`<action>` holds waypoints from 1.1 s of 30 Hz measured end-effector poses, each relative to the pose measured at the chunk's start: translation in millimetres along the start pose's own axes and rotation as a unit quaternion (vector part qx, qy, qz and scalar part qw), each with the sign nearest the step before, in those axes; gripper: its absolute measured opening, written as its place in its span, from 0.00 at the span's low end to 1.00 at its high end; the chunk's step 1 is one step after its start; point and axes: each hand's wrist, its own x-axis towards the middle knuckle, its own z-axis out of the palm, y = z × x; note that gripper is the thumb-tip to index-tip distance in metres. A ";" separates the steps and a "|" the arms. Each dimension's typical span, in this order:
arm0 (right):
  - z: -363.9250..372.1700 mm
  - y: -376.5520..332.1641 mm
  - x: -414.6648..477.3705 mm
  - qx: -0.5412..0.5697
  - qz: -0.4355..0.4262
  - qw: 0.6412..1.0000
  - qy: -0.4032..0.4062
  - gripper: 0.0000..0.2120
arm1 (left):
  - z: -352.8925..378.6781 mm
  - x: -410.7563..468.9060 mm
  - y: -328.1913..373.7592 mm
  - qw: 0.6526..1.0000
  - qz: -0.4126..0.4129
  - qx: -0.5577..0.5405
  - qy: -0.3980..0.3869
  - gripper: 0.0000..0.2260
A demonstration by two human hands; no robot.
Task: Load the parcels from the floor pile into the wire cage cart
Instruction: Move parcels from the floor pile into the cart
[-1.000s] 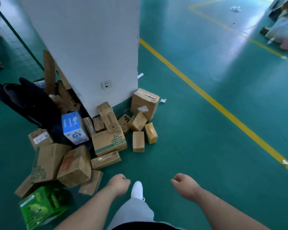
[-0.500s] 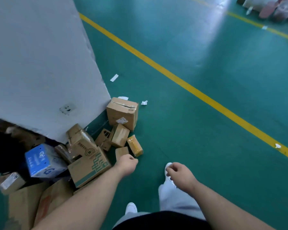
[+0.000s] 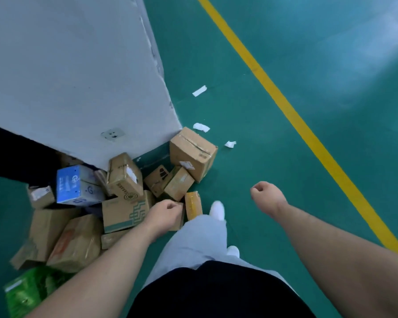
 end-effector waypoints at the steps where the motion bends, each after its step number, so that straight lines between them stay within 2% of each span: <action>1: 2.4 -12.8 14.9 -0.008 -0.006 1.000 -0.017 0.09 | -2.5 14.6 -4.5 1.000 -0.028 -0.011 -0.001 0.08; 4: 15.1 -42.1 51.1 -0.038 -0.012 0.996 -0.081 0.08 | -7.9 66.5 -21.9 0.993 -0.119 -0.022 -0.005 0.10; 6: 26.7 -52.0 84.2 -0.048 -0.006 0.993 -0.106 0.08 | -7.4 116.3 -27.9 0.988 -0.149 0.031 -0.018 0.10; 11: 48.2 -59.6 166.1 -0.045 0.057 0.986 -0.150 0.08 | -23.4 227.6 17.8 0.974 -0.102 0.189 -0.074 0.08; 16: 81.3 -59.1 282.4 -0.067 0.089 0.980 -0.165 0.10 | -20.0 365.0 81.2 0.983 -0.053 0.169 -0.057 0.09; 18: 99.9 -57.4 326.7 -0.080 0.100 0.976 -0.174 0.10 | -13.6 422.2 99.3 0.983 -0.045 0.172 -0.041 0.13; 21: 138.5 -61.0 389.1 -0.106 0.083 0.971 -0.195 0.12 | -7.2 510.7 112.8 0.972 -0.042 0.232 0.016 0.22; 24: 182.4 -64.3 440.5 -0.043 0.090 0.967 -0.234 0.19 | 4.6 581.5 116.9 0.968 -0.096 0.220 0.073 0.31; 27: 219.9 -61.8 478.4 0.069 0.176 0.949 -0.252 0.25 | 20.5 620.2 100.2 0.970 -0.140 0.169 0.103 0.33; 30: 234.7 -56.0 503.4 0.173 0.232 0.933 -0.216 0.33 | 27.0 635.4 81.5 0.975 -0.132 0.127 0.128 0.37; 33: 239.8 -47.2 527.1 0.279 0.263 0.901 -0.203 0.33 | 22.8 640.9 60.9 0.970 -0.145 0.163 0.110 0.42</action>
